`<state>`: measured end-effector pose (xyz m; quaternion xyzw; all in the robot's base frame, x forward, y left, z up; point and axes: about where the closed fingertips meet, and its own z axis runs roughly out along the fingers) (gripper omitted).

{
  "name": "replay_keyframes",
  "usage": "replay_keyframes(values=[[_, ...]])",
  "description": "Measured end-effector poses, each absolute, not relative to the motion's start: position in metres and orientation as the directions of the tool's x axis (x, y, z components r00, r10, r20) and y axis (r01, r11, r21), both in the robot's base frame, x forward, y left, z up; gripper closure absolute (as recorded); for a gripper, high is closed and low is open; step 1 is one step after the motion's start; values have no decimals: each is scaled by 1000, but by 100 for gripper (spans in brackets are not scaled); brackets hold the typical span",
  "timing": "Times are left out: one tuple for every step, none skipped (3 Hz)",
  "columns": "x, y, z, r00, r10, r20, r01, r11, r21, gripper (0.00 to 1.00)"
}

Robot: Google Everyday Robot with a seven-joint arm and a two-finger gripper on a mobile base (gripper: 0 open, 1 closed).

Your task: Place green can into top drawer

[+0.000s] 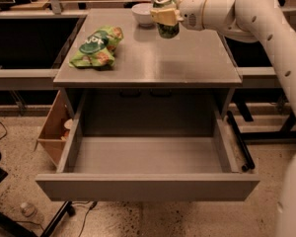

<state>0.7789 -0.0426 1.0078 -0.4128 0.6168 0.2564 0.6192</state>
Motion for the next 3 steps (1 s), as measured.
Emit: replay_keyframes(values=[[730, -59, 1043, 145, -211, -967, -776, 582, -243, 100], [684, -91, 1052, 129, -235, -963, -704, 663, -256, 100], [650, -97, 992, 20, -248, -969, -707, 682, -189, 100]])
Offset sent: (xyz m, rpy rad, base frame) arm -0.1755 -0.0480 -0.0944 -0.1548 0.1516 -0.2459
